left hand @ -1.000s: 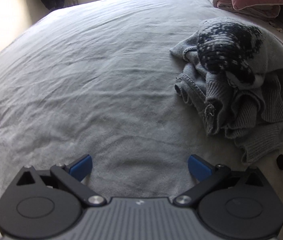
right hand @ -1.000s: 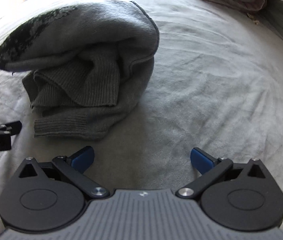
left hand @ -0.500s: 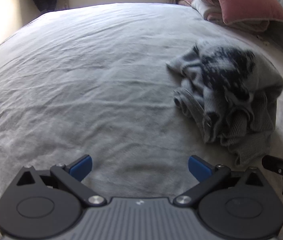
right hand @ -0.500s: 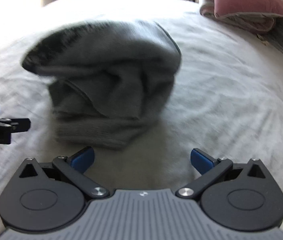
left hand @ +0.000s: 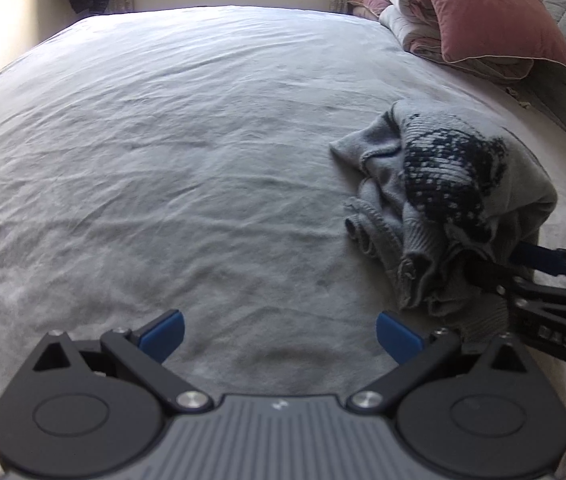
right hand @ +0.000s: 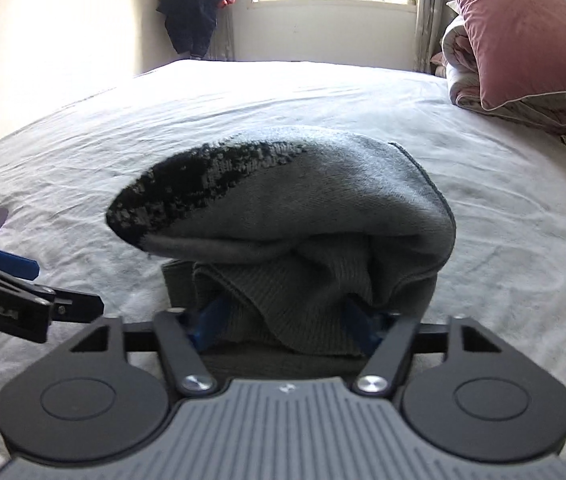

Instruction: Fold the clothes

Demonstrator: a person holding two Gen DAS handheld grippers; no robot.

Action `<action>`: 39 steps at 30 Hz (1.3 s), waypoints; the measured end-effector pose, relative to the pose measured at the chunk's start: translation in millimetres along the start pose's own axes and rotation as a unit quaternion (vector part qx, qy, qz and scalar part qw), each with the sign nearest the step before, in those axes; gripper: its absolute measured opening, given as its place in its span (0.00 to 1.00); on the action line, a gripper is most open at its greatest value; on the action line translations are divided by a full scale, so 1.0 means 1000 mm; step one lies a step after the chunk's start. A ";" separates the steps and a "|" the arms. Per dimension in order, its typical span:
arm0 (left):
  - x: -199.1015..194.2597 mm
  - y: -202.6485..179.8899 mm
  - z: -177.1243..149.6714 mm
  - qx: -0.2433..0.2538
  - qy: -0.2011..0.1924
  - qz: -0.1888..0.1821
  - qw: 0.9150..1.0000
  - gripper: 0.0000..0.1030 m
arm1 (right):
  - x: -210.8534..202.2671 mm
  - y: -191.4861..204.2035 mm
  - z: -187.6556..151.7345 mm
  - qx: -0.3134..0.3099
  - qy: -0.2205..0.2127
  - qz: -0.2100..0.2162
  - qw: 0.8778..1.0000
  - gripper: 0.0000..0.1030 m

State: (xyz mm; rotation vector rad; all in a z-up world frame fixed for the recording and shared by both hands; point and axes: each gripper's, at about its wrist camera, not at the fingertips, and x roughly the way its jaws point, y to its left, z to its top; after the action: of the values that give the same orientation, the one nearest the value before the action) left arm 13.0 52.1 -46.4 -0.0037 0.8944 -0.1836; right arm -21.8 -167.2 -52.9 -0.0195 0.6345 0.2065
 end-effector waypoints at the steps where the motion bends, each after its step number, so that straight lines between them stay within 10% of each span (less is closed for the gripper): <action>1: 0.001 -0.002 0.001 0.002 -0.001 -0.001 1.000 0.99 | 0.001 -0.002 -0.001 0.002 -0.004 -0.001 1.000 0.49; 5: 0.004 -0.011 0.004 0.007 -0.001 -0.007 1.000 0.99 | 0.001 -0.010 0.004 0.026 -0.010 -0.001 1.000 0.10; 16: 0.001 -0.009 0.010 -0.017 -0.022 -0.028 0.999 0.99 | -0.056 -0.015 0.011 0.051 -0.023 0.042 0.998 0.08; 29: -0.011 0.004 0.012 -0.072 -0.068 -0.096 0.990 0.93 | -0.082 -0.018 -0.013 0.077 0.094 0.178 0.976 0.08; 36: -0.013 -0.015 0.013 -0.076 -0.095 -0.156 0.980 0.89 | -0.080 -0.012 -0.014 0.055 0.108 0.171 0.978 0.17; 39: -0.016 -0.024 0.014 -0.070 -0.118 -0.175 0.975 0.87 | -0.081 -0.013 -0.010 0.054 0.095 0.164 0.980 0.52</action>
State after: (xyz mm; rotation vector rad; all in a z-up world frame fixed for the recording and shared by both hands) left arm 10.0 30.5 -23.3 -0.3097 0.6617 -0.4395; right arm -88.8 -195.4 -14.2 0.1725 0.8376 0.4938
